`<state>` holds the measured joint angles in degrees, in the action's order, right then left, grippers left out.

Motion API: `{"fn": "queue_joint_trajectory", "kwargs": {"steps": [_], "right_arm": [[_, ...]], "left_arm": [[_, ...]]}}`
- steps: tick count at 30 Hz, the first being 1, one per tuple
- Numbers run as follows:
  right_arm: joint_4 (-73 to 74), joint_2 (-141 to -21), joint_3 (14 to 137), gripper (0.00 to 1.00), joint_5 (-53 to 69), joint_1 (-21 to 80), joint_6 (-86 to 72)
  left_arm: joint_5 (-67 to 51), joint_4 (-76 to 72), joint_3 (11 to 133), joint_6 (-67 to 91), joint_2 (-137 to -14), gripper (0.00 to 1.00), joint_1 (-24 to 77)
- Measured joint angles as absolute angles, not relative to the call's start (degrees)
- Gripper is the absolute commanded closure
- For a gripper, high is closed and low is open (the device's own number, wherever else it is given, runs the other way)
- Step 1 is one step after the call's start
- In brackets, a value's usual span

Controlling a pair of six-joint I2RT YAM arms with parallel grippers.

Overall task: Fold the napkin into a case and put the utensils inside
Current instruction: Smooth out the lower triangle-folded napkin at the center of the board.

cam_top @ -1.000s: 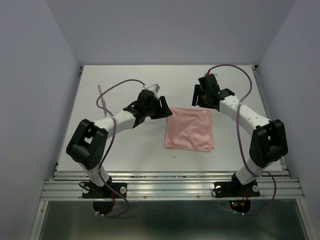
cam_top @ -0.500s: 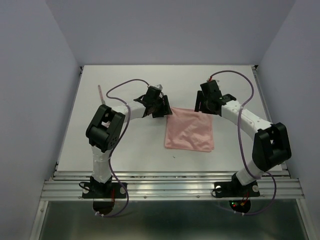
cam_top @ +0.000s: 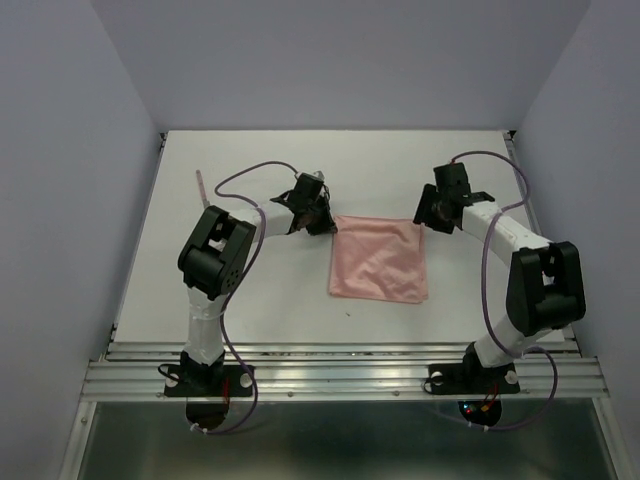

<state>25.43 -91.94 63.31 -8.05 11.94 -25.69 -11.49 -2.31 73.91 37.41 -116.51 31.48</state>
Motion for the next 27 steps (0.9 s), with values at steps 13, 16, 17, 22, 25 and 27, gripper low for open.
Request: {"fn": "queue_joint_trajectory", "kwargs": {"steps": [13, 16, 17, 22, 25, 27], "right_arm": [[20.49, -102.35, 64.82, 0.65, -1.17, 5.69, -25.71], [20.34, -102.96, 65.41, 0.66, -0.12, 4.58, -25.71], [20.34, -103.00, 65.71, 0.66, 0.21, 4.38, -25.71], [19.14, -104.01, 67.13, 0.66, 1.65, 4.03, -25.69], [18.83, -104.84, 67.26, 0.67, 2.68, 4.03, -25.69], [18.79, -105.56, 67.46, 0.67, 3.31, 4.03, -25.67]], "left_arm": [[-13.13, -4.75, 74.52, 37.10, -116.33, 0.35, 31.44], [-13.08, -4.62, 74.65, 36.82, -116.29, 0.35, 31.38], [-13.02, -4.38, 74.85, 36.58, -116.29, 0.36, 31.35], [-13.06, -1.80, 78.98, 35.29, -117.32, 0.43, 31.00], [-13.02, -1.58, 81.93, 34.70, -119.17, 0.50, 30.98], [-13.04, -1.02, 83.81, 34.26, -120.95, 0.55, 30.89]]}}
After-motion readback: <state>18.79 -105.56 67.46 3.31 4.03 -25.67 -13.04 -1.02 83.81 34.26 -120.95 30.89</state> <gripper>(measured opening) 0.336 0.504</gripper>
